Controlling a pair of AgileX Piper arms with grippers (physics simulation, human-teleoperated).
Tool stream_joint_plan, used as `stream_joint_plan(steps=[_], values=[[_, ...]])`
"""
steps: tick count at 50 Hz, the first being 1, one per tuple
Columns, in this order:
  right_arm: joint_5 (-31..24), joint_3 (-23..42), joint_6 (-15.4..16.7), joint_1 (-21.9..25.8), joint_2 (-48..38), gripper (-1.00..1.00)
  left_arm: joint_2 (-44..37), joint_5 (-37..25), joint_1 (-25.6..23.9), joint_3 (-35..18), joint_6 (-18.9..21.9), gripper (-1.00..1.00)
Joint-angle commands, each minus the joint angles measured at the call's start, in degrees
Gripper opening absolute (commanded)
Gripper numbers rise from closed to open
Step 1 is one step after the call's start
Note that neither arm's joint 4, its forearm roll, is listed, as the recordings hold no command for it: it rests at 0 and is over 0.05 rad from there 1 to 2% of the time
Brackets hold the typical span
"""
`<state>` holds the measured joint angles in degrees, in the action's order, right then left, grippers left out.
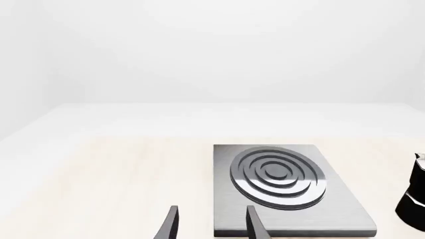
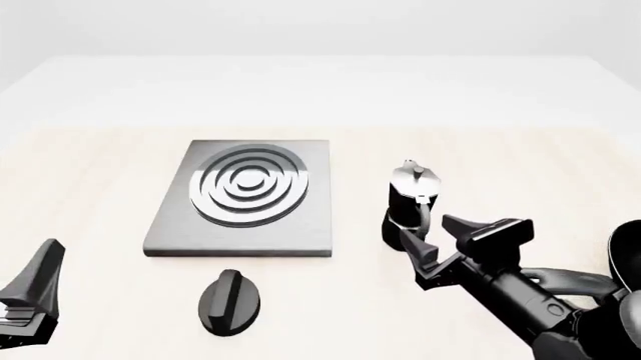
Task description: Put the moka pot on the stove.
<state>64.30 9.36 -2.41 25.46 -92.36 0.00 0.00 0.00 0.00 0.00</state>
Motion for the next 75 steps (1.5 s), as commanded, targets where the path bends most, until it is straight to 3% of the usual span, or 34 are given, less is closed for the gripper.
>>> stream_joint_plan(steps=[1, 45, 46, 66, 75], values=[[2.04, -0.15, -0.26, -0.23, -2.13, 1.00, 0.00, 0.00, 0.00, 0.00, 0.00, 1.00], [3.60, 1.04, -1.26, -0.03, -5.44, 1.00, 0.00, 0.00, 0.00, 0.00, 0.00, 1.00], [3.30, 0.09, -1.71, 0.60, -3.07, -1.00, 0.00, 0.00, 0.00, 0.00, 0.00, 1.00], [3.32, -0.07, -1.78, 0.77, -2.78, -1.00, 0.00, 0.00, 0.00, 0.00, 0.00, 1.00], [-0.25, -0.29, -0.94, 1.83, 1.85, -1.00, 0.00, 0.00, 0.00, 0.00, 0.00, 1.00]])
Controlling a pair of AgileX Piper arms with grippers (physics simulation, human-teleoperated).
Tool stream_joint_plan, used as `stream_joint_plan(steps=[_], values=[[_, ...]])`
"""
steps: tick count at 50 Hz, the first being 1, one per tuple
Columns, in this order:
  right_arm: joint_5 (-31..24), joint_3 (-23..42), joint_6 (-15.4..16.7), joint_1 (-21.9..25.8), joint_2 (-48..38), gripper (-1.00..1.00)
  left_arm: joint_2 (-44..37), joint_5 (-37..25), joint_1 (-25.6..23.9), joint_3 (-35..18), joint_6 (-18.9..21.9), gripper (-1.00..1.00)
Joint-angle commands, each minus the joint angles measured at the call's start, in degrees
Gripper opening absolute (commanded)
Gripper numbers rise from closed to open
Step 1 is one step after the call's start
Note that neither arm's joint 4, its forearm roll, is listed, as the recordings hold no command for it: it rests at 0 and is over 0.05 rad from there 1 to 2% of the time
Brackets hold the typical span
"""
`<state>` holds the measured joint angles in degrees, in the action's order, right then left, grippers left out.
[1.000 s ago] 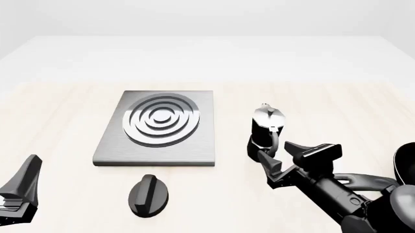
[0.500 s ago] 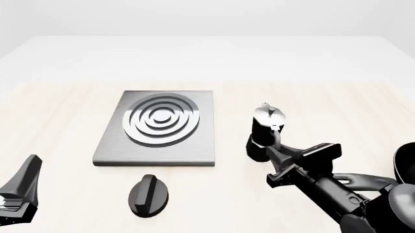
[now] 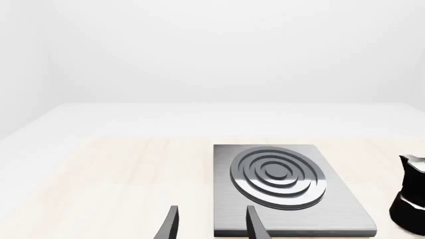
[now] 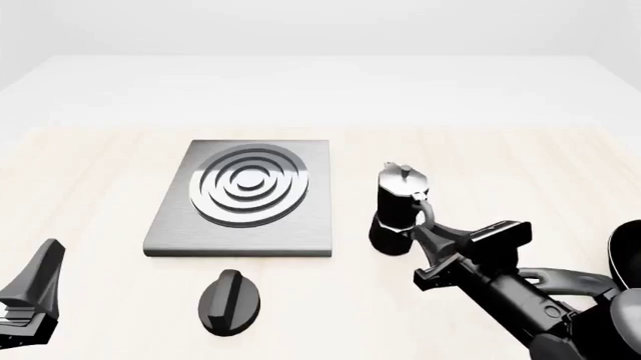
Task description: Put the moka pot on the stove.
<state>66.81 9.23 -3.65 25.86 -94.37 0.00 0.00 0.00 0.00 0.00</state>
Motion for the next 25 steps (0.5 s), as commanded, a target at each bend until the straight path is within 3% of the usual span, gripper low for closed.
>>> stream_joint_plan(steps=[1, 13, 25], values=[[-3.42, -0.25, 0.27, 1.46, 4.73, -1.00, 0.00, 0.00, 0.00, 0.00, 0.00, 1.00], [-10.87, -1.54, 0.37, 1.63, 16.06, -1.00, 0.00, 0.00, 0.00, 0.00, 0.00, 1.00], [-15.20, -1.07, 0.80, 1.76, 21.80, -1.00, 0.00, 0.00, 0.00, 0.00, 0.00, 1.00]])
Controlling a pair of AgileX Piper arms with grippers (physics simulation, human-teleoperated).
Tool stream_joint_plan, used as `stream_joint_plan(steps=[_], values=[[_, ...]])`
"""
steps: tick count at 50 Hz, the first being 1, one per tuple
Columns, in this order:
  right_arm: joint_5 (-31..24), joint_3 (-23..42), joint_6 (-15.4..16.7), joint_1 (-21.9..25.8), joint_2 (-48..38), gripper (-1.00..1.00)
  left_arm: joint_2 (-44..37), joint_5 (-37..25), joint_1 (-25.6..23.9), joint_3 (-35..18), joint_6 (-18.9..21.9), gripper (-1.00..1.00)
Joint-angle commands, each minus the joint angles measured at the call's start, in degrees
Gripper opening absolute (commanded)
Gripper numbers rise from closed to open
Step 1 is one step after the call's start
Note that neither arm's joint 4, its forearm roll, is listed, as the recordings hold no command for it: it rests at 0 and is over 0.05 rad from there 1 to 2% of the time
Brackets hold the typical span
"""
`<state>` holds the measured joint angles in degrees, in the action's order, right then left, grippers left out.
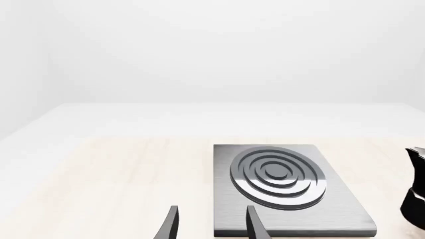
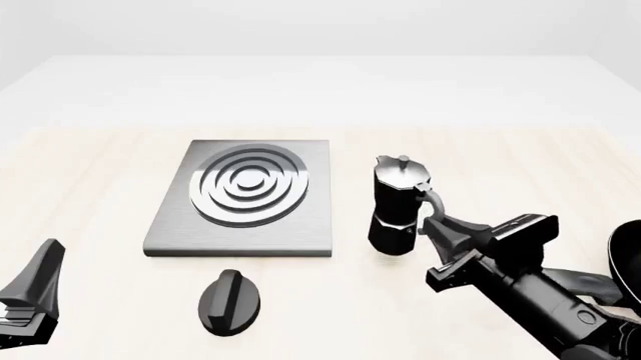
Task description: Put the moka pot on the stove.
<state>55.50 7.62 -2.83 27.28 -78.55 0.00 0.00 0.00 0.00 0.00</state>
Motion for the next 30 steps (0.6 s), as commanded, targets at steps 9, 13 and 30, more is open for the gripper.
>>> stream_joint_plan(steps=[9, 13, 30], values=[[-7.95, 1.25, 0.31, 0.62, 10.43, -1.00, 0.00, 0.00, 0.00, 0.00, 0.00, 1.00], [-11.47, 2.49, 0.39, 0.58, 13.62, -1.00, 0.00, 0.00, 0.00, 0.00, 0.00, 1.00], [-27.68, 10.83, 3.26, 0.81, 27.12, -1.00, 0.00, 0.00, 0.00, 0.00, 0.00, 1.00]])
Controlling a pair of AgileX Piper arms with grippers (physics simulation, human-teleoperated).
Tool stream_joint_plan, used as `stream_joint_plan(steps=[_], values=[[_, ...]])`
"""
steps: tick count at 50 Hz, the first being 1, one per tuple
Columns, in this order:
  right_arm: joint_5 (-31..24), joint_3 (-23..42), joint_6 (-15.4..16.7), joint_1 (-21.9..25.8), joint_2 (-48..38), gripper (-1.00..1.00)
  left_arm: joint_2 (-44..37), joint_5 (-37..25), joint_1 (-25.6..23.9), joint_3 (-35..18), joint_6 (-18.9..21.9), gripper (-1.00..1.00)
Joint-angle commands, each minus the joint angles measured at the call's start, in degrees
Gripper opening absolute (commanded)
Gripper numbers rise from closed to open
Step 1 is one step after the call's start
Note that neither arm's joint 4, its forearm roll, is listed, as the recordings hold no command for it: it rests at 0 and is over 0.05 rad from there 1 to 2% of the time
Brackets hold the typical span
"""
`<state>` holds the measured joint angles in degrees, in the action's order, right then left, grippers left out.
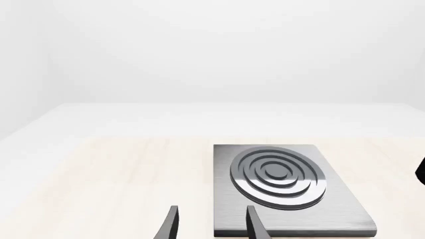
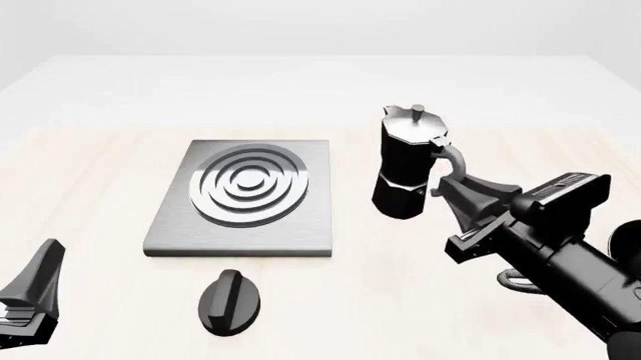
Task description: Put the moka pot on the stove.
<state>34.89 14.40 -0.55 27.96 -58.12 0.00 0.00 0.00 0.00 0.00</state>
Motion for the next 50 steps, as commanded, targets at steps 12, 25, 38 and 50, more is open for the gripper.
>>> stream_joint_plan(steps=[12, 25, 38, 50], values=[[-9.43, 7.72, 1.71, 0.68, 6.39, -1.00, 0.00, 0.00, 0.00, 0.00, 0.00, 1.00], [-8.80, 11.91, 2.13, 1.33, 2.47, -1.00, 0.00, 0.00, 0.00, 0.00, 0.00, 1.00], [-6.18, 15.82, 2.09, 1.49, -4.30, -1.00, 0.00, 0.00, 0.00, 0.00, 0.00, 1.00], [-4.35, 19.71, 1.96, 1.36, -9.78, -1.00, 0.00, 0.00, 0.00, 0.00, 0.00, 1.00]])
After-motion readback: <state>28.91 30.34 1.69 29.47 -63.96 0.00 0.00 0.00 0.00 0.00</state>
